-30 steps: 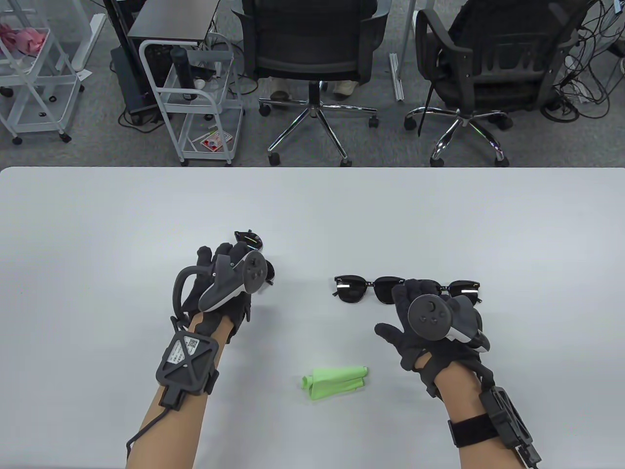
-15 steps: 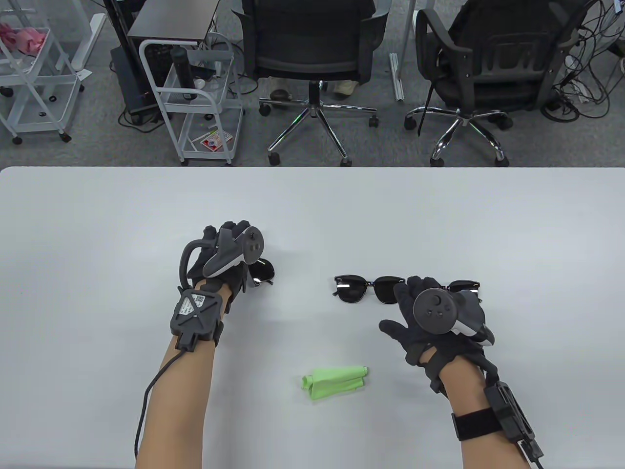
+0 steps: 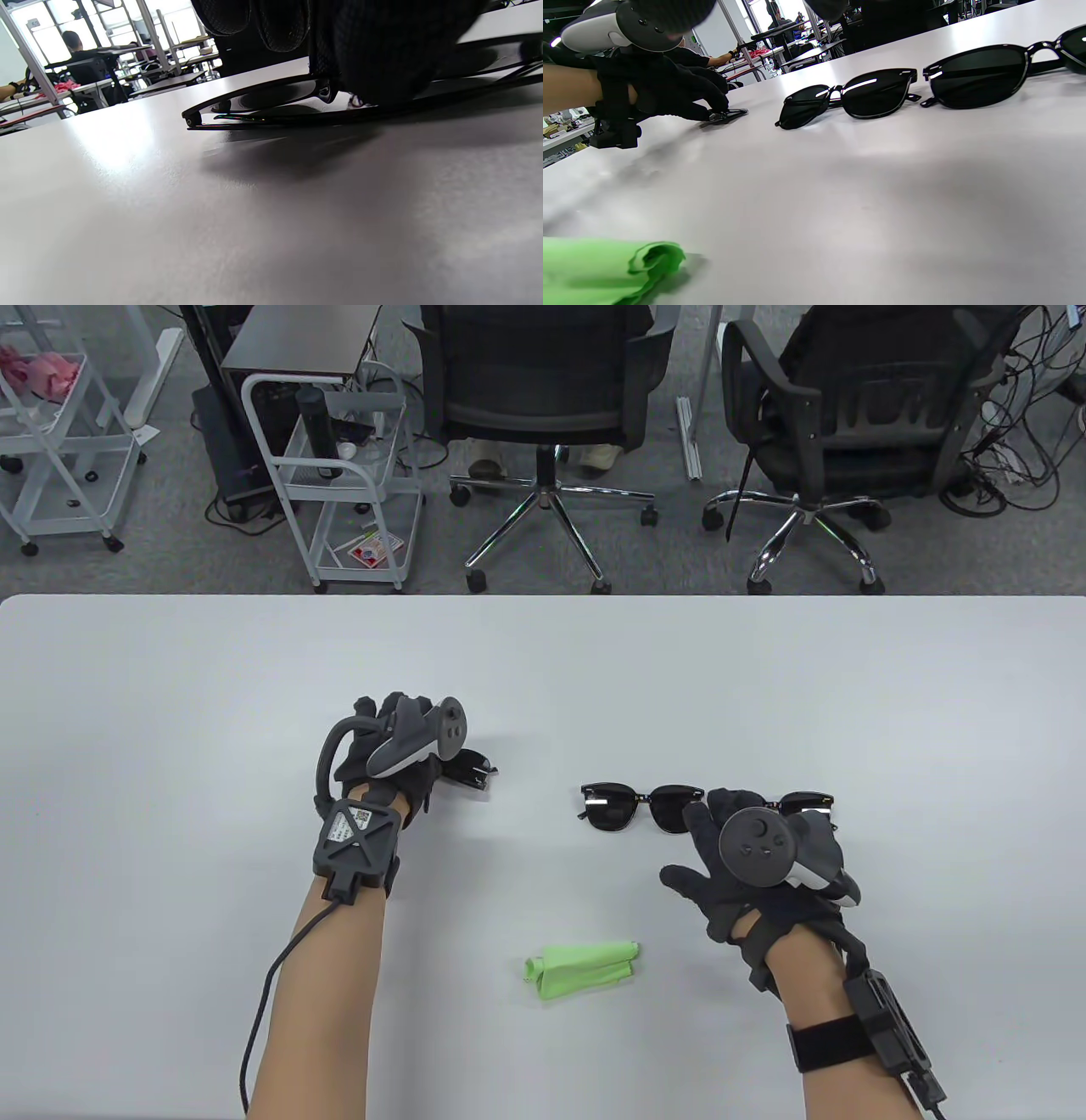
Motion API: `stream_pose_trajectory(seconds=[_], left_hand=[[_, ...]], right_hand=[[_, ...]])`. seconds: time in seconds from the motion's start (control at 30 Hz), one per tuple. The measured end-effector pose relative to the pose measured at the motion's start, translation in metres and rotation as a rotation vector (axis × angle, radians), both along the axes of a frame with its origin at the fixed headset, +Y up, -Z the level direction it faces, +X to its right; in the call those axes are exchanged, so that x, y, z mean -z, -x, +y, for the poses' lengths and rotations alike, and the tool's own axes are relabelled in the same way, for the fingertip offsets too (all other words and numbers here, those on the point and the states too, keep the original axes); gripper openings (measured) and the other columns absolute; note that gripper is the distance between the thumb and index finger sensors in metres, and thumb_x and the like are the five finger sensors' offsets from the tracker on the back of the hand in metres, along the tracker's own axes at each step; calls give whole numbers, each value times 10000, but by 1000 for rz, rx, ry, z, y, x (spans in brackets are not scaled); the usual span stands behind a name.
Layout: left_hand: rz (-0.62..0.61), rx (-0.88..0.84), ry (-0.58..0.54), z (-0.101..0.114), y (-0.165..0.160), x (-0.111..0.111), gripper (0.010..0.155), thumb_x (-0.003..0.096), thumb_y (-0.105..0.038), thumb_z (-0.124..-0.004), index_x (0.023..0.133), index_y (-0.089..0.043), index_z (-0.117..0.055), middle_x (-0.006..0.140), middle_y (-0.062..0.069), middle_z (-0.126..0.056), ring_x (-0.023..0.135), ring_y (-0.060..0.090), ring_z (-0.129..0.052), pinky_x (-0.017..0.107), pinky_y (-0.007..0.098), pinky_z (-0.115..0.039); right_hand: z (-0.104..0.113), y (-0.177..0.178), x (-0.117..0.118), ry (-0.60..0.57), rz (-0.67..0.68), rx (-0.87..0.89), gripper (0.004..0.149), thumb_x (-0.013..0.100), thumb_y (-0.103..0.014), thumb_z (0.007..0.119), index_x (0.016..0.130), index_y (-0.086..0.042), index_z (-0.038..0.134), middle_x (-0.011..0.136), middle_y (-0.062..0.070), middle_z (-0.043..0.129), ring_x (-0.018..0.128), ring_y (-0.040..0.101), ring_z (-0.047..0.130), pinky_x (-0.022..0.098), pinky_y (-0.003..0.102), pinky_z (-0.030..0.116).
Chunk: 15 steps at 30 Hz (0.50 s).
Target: Dust sunglasses
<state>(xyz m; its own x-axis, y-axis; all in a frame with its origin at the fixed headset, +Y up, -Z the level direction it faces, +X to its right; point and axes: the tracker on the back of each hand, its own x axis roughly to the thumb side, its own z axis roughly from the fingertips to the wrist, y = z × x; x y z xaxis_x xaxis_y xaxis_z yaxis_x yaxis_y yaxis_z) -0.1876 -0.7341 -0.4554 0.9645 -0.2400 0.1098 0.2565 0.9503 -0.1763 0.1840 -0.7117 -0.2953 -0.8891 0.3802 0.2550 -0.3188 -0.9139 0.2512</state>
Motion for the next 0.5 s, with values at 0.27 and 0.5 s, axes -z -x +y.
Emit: stream_pose_trajectory(seconds=[0.27, 0.5], left_hand=[[77, -18, 8, -4, 8, -8, 460, 303, -558, -880, 757, -490, -873, 1081, -183, -611, 1107, 200, -560, 797, 572, -429], [58, -285, -44, 42, 13, -41, 486, 307, -565, -880, 782, -465, -860, 1088, -153, -606, 1097, 232, -583, 785, 572, -460]], right_hand=[[1, 0, -1, -9, 3, 20, 857, 479, -602, 651, 1075, -23, 442, 1106, 305, 304, 951, 597, 263, 582, 745, 296], [5, 13, 0, -21, 48, 34, 850, 481, -597, 659, 1074, -25, 448, 1106, 304, 315, 957, 592, 279, 582, 745, 298]])
